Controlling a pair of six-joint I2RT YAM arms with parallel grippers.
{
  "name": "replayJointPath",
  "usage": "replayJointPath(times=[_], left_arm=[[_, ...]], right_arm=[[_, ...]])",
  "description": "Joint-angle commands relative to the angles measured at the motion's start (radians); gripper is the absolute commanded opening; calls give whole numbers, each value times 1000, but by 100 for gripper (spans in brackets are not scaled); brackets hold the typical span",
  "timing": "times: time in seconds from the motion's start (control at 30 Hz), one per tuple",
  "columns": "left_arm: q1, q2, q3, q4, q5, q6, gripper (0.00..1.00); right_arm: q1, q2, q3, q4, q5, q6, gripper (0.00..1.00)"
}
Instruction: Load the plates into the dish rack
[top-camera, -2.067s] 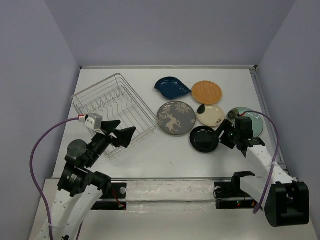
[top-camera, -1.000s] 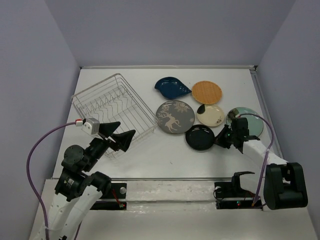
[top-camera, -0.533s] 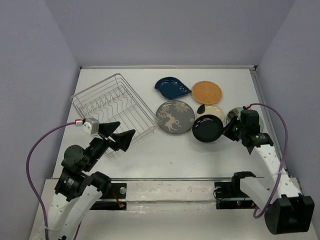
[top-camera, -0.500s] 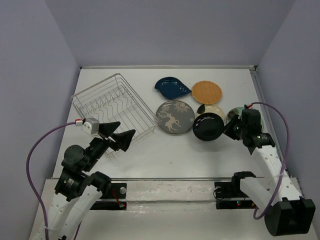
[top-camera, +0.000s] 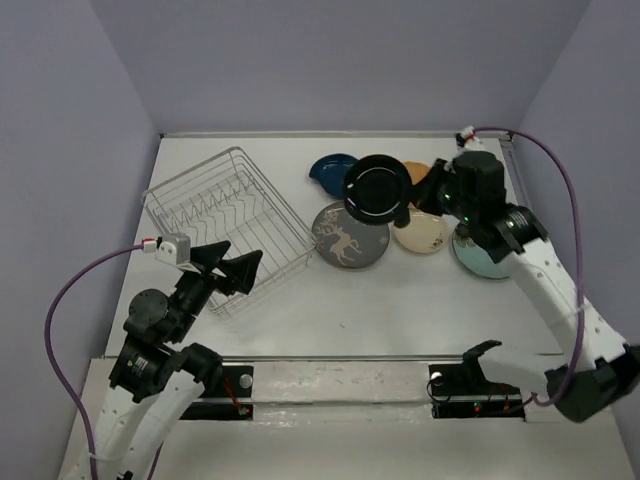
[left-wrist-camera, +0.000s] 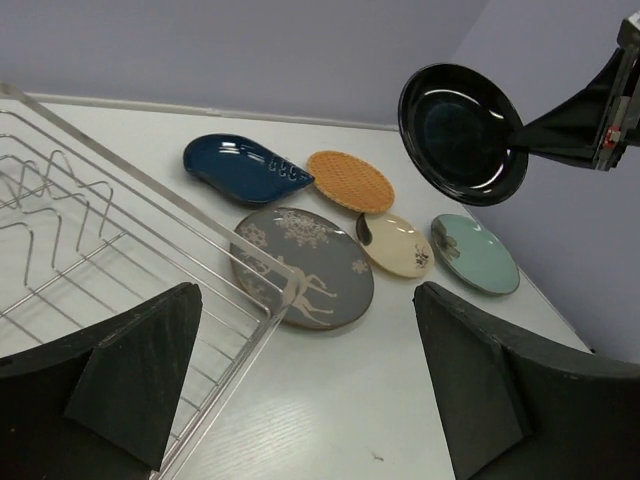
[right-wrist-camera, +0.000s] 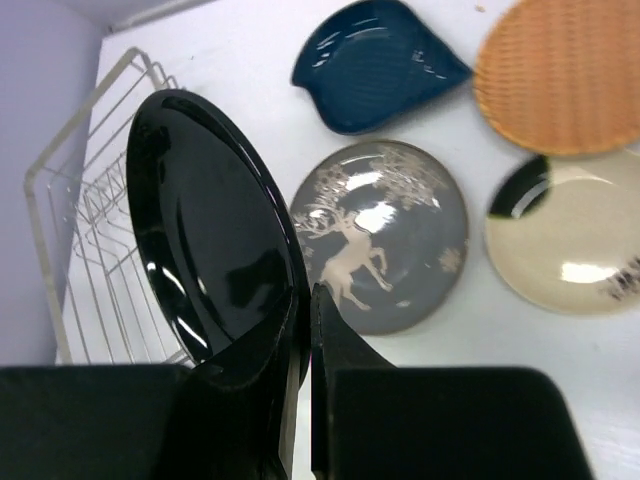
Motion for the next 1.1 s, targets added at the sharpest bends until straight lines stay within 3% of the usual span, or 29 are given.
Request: replayJointPath(times=[0.0, 0.2, 0.33, 0.47, 0.77, 1.07], left_arm=[[7, -12, 56, -9, -176, -7, 99], [11, -49, 74, -39, -256, -5, 99], [10, -49, 83, -61, -300, -14, 99], [2, -51, 93, -68, -302, -7, 99], [-22, -49, 94, -53, -254, 21, 99], [-32, -57, 97, -58, -268, 21, 99]], right_arm=[[209, 311, 274, 86, 258, -69, 7], [318, 690, 655, 75, 367, -113, 7], [397, 1001, 1051, -29, 514, -162, 7], [446, 1167, 1255, -79, 661, -161, 7], [541, 1304, 1320, 41, 838, -162, 7], [561, 1381, 1343, 132, 899, -215, 7]])
